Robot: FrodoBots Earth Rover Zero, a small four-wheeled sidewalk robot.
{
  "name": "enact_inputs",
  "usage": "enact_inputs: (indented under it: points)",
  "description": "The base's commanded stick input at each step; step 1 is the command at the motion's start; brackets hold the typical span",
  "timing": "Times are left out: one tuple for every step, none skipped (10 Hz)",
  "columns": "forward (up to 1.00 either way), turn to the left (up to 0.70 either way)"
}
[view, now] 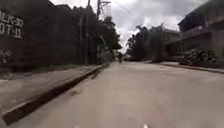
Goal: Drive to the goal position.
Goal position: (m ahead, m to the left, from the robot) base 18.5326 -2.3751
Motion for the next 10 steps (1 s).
enact_inputs:
  points:
    - [1.0,-0.05]
    - [1.0,-0.05]
    - [1.0,-0.05]
    - [1.0,-0.05]
    - [1.0,-0.04]
    - [1.0,-0.03]
    - [1.0,0.0]
    - [1.0,0.0]
    - [1.0,0.0]
    - [1.0,0.0]
